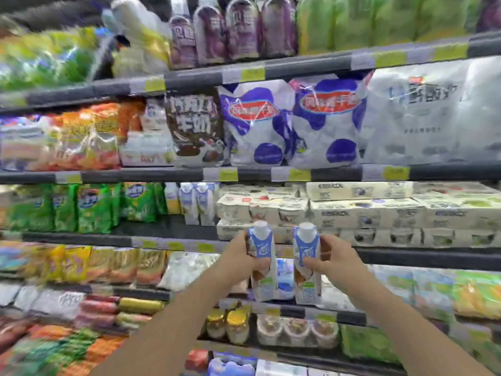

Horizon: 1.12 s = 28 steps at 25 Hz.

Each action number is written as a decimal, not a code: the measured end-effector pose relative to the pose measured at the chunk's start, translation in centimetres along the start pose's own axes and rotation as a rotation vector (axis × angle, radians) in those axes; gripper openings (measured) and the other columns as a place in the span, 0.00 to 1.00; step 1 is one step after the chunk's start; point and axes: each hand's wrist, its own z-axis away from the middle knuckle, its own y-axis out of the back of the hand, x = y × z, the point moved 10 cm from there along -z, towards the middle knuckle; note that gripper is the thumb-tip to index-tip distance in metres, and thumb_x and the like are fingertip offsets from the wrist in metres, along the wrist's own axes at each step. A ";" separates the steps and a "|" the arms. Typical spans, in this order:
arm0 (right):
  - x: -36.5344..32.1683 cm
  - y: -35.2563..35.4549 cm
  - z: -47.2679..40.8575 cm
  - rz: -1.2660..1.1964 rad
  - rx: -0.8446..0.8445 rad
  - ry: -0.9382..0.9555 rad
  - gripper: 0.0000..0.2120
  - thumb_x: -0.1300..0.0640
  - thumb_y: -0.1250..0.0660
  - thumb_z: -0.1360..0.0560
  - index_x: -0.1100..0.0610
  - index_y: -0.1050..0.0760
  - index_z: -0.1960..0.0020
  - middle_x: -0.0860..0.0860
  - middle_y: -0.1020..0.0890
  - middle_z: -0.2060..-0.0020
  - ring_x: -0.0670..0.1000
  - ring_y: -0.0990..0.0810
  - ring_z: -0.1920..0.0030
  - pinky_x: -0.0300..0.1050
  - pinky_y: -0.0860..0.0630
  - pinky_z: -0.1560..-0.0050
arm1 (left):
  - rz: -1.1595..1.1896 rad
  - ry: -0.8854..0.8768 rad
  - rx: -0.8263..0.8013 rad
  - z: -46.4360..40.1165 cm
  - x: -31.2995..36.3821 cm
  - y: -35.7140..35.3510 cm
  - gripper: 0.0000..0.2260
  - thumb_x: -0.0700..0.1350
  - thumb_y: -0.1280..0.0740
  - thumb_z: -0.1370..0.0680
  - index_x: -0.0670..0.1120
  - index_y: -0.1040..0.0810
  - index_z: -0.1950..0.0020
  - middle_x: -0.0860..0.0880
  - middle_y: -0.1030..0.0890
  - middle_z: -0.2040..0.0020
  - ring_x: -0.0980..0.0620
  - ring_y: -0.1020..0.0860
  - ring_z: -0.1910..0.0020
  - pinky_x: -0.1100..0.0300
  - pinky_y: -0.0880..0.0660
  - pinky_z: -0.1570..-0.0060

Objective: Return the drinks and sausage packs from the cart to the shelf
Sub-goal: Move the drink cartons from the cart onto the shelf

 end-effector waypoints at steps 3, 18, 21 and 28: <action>-4.3 -8.4 -3.9 -0.019 -0.036 0.044 0.15 0.60 0.23 0.30 0.51 0.21 0.46 0.47 0.15 0.53 0.49 0.17 0.51 0.43 0.22 0.53 | -0.004 0.015 0.073 -1.8 -3.3 9.1 0.23 0.39 0.24 0.28 0.49 0.28 0.37 0.49 0.19 0.46 0.51 0.19 0.49 0.55 0.22 0.50; -13.5 -26.2 -19.3 0.244 0.191 0.015 0.16 0.58 0.24 0.29 0.57 0.25 0.44 0.48 0.23 0.57 0.48 0.26 0.58 0.32 0.38 0.69 | -0.067 -0.095 0.222 -17.8 -9.9 27.6 0.25 0.39 0.20 0.34 0.50 0.25 0.41 0.49 0.16 0.50 0.49 0.17 0.52 0.46 0.19 0.48; -12.7 -26.2 -20.5 0.278 0.214 -0.033 0.15 0.59 0.24 0.29 0.57 0.25 0.45 0.50 0.21 0.55 0.48 0.25 0.59 0.35 0.37 0.70 | -0.084 -0.132 0.211 -18.8 -9.6 27.1 0.26 0.38 0.21 0.32 0.49 0.25 0.37 0.50 0.17 0.48 0.52 0.18 0.53 0.52 0.20 0.49; -12.9 -27.1 -21.3 0.321 0.189 -0.042 0.23 0.49 0.22 0.32 0.55 0.29 0.45 0.51 0.19 0.52 0.53 0.20 0.49 0.50 0.20 0.50 | -0.281 -0.108 0.189 -18.9 -10.9 26.7 0.21 0.44 0.20 0.33 0.49 0.23 0.44 0.52 0.17 0.51 0.52 0.19 0.53 0.57 0.23 0.54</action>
